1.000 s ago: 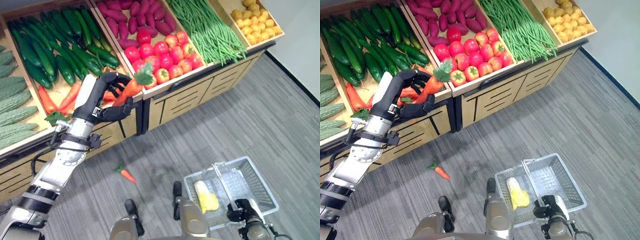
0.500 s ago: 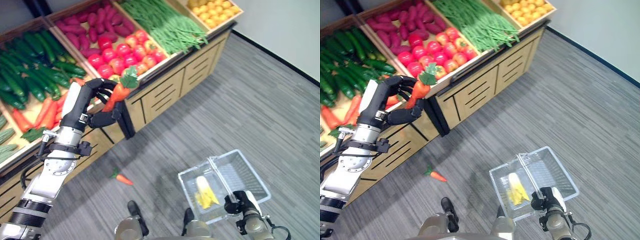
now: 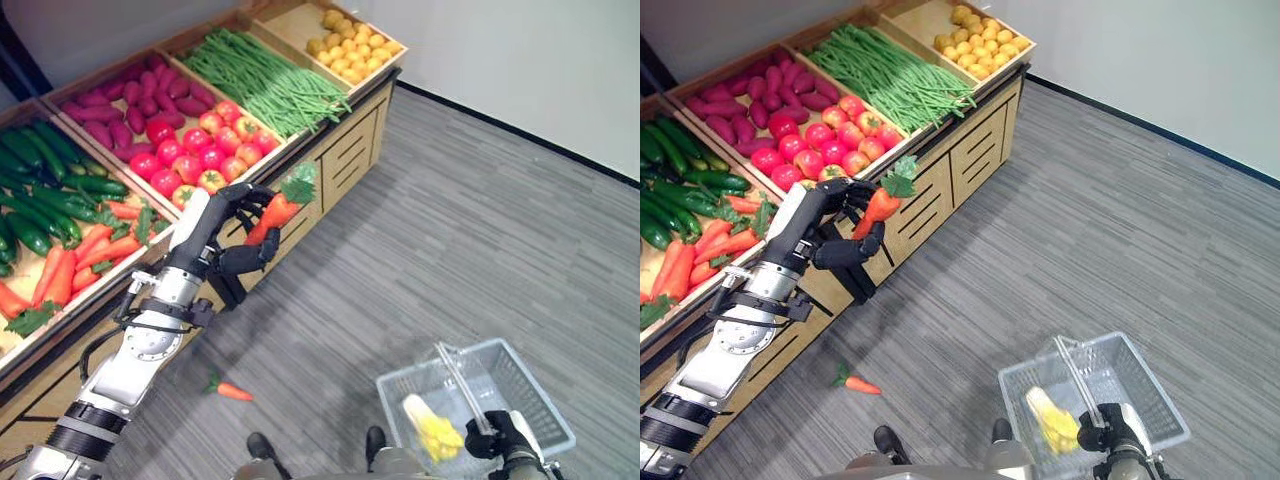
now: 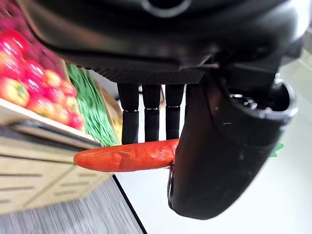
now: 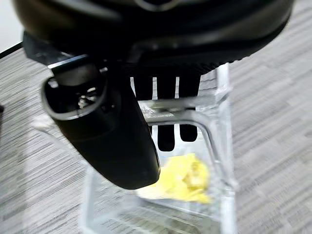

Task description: Get the vegetables into the basket

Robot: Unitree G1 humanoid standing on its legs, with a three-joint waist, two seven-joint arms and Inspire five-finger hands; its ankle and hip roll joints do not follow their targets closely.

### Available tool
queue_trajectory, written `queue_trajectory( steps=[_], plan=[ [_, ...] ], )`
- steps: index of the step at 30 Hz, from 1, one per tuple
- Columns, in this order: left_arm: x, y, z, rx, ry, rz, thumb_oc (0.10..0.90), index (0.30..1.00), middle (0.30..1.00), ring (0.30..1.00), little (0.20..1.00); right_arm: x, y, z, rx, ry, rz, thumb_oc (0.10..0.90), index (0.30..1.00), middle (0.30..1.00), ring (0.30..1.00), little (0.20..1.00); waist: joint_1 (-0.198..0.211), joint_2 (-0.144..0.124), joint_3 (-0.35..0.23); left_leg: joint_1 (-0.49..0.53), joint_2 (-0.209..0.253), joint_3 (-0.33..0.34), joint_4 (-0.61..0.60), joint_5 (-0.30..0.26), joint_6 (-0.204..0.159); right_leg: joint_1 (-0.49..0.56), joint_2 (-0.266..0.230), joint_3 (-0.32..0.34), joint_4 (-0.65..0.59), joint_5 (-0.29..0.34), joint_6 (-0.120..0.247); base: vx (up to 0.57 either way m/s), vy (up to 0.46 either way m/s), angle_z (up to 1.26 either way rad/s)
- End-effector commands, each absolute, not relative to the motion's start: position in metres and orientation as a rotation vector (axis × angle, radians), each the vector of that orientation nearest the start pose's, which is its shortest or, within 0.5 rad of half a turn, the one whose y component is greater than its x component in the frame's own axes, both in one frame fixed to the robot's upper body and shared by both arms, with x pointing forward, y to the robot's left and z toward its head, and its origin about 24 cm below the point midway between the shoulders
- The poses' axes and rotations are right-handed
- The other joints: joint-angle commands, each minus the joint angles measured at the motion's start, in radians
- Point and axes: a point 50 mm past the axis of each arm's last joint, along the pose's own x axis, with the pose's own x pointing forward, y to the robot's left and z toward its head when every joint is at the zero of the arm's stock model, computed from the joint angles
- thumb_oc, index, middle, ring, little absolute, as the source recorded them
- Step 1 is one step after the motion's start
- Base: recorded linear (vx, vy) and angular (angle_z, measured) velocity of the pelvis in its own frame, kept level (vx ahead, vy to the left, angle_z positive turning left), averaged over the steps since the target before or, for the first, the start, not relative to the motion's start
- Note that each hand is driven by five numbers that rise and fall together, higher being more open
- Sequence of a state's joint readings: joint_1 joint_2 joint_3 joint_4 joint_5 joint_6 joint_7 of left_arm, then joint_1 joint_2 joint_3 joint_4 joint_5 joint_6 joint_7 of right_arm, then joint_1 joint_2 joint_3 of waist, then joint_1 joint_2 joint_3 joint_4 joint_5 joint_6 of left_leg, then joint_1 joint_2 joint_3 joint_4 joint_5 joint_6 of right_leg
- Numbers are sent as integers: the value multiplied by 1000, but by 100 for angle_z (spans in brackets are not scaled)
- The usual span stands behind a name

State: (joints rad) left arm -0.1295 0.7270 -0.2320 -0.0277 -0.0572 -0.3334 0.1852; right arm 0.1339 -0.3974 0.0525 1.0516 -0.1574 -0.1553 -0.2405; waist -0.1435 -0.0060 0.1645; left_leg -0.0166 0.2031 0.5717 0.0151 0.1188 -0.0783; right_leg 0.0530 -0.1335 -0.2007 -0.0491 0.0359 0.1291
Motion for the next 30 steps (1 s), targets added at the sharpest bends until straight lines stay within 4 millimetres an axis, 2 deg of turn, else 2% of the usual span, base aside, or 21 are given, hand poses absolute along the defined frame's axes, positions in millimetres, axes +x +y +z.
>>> queue_trajectory(
  steps=[1, 3, 4, 5, 6, 7, 8, 9, 11, 12, 13, 16, 19, 20, 23, 24, 25, 27, 28, 29, 30],
  plan=[
    [276, 189, 186, 502, -751, -147, 400, 300, 300, 300, 300, 111, -348, -89, -712, 809, -435, 400, 300, 300, 300, 300, -16, 11, 26, -23, 103, -78, 107, 11, -118, -36, 22, 27, 82, -57, -21, -16, -135, -6],
    [278, 187, 187, 497, -756, -151, 400, 300, 300, 300, 300, 110, -349, -89, -708, 808, -442, 400, 300, 300, 300, 300, -21, 14, 34, -33, 124, -95, 148, 11, -127, -35, 33, 36, 87, -62, -32, -43, -121, -16],
    [279, 182, 186, 489, -759, -164, 400, 300, 300, 300, 300, 115, -356, -84, -718, 792, -470, 400, 300, 300, 300, 300, -13, 12, 56, -55, 119, -184, 205, 33, -110, -58, 52, 84, 106, -52, -52, -75, -110, -24],
    [279, 182, 186, 489, -760, -165, 400, 300, 300, 300, 300, 115, -356, -83, -717, 792, -471, 400, 300, 300, 300, 300, -14, 13, 56, -57, 120, -186, 208, 32, -110, -58, 52, 82, 108, -53, -52, -93, 9, -74],
    [279, 180, 183, 478, -752, -160, 400, 300, 300, 300, 300, 125, -360, -78, -732, 768, -475, 400, 300, 300, 300, 300, 16, 15, 67, -84, 19, -381, 164, -10, -72, -88, 46, 143, 121, -51, -43, -20, 70, -104],
    [279, 181, 181, 493, -747, -152, 400, 300, 300, 300, 300, 129, -360, -76, -735, 759, -477, 400, 300, 300, 300, 300, 27, 13, 73, -98, -13, -441, 137, -41, -61, -92, 46, 172, 123, -50, -40, -11, 88, -126],
    [278, 182, 182, 511, -754, -142, 400, 300, 300, 300, 300, 134, -361, -75, -739, 750, -474, 400, 300, 300, 300, 300, 41, 13, 78, -114, -45, -517, 107, -46, -53, -105, 53, 209, 123, -45, -37, 24, 43, -114],
    [277, 184, 182, 518, -756, -136, 400, 300, 300, 300, 300, 138, -360, -74, -746, 745, -467, 400, 300, 300, 300, 300, 56, 12, 82, -137, -59, -594, 74, -29, -50, -121, 61, 245, 128, -40, -35, 21, 54, -110],
    [275, 187, 184, 531, -767, -127, 400, 300, 300, 300, 300, 143, -360, -72, -752, 735, -463, 400, 300, 300, 300, 300, 75, 12, 82, -183, -59, -696, 20, 20, -54, -140, 73, 293, 132, -29, -29, 51, 65, -96],
    [275, 187, 184, 531, -767, -127, 400, 300, 300, 300, 300, 143, -360, -72, -752, 735, -463, 400, 300, 300, 300, 300, 74, 11, 81, -181, -59, -696, 16, 22, -55, -141, 73, 292, 133, -31, -29, 161, 153, -105],
    [273, 189, 187, 538, -781, -122, 400, 300, 300, 300, 300, 149, -359, -71, -763, 724, -450, 400, 300, 300, 300, 300, 96, 15, 79, -201, -92, -815, -31, 47, -57, -140, 92, 362, 144, -41, -24, 155, 160, -102],
    [271, 192, 188, 548, -788, -120, 400, 300, 300, 300, 300, 152, -357, -71, -765, 719, -436, 400, 300, 300, 300, 300, 102, 11, 77, -192, -103, -804, -18, 36, -53, -135, 96, 408, 154, -54, -17, 123, 207, -110],
    [270, 189, 185, 552, -773, -165, 400, 300, 300, 300, 300, 145, -356, -76, -753, 750, -428, 400, 300, 300, 300, 300, 91, -8, 62, -165, -114, -729, -18, 13, -32, -131, 53, 443, 150, -55, 9, 119, 389, -82],
    [270, 188, 185, 576, -772, -176, 400, 300, 300, 300, 300, 150, -349, -77, -737, 732, -423, 400, 300, 300, 300, 300, 76, -33, 53, -148, -146, -651, -16, -19, 2, -159, 12, 490, 138, -19, 52, 84, 583, -57],
    [270, 189, 187, 589, -776, -174, 400, 300, 300, 300, 300, 154, -345, -79, -733, 737, -416, 400, 300, 300, 300, 300, 87, -48, 50, -144, -156, -598, 0, -46, 23, -188, -9, 504, 145, 5, 76, 26, 274, -75],
    [270, 191, 186, 595, -770, -168, 400, 300, 300, 300, 300, 156, -341, -80, -726, 734, -410, 400, 300, 300, 300, 300, 87, -54, 52, -138, -159, -575, 5, -55, 28, -201, -19, 491, 148, 31, 85, 23, 282, -115],
    [270, 195, 185, 603, -760, -154, 400, 300, 300, 300, 300, 160, -336, -82, -716, 727, -401, 400, 300, 300, 300, 300, 99, -66, 60, -110, -162, -522, -7, -67, 31, -217, -46, 415, 141, 91, 95, 6, 189, -100],
    [270, 195, 185, 603, -760, -154, 400, 300, 300, 300, 300, 160, -335, -82, -716, 726, -401, 400, 300, 300, 300, 300, 100, -66, 58, -114, -161, -521, -9, -63, 31, -221, -45, 417, 138, 96, 95, -11, 109, -71],
    [270, 200, 185, 613, -753, -133, 400, 300, 300, 300, 300, 164, -332, -81, -714, 704, -393, 400, 300, 300, 300, 300, 110, -62, 62, -96, -156, -492, -20, -66, 35, -232, -68, 277, 164, 98, 70, -10, 182, -55],
    [270, 202, 185, 621, -748, -121, 400, 300, 300, 300, 300, 165, -331, -81, -713, 699, -389, 400, 300, 300, 300, 300, 117, -62, 61, -83, -154, -469, -25, -74, 37, -223, -83, 196, 174, 85, 64, -9, 210, -40],
    [270, 204, 184, 628, -743, -116, 400, 300, 300, 300, 300, 165, -330, -81, -713, 700, -385, 400, 300, 300, 300, 300, 117, -63, 56, -80, -154, -458, -29, -73, 38, -219, -87, 171, 173, 90, 62, 5, 164, -73]
  ],
)
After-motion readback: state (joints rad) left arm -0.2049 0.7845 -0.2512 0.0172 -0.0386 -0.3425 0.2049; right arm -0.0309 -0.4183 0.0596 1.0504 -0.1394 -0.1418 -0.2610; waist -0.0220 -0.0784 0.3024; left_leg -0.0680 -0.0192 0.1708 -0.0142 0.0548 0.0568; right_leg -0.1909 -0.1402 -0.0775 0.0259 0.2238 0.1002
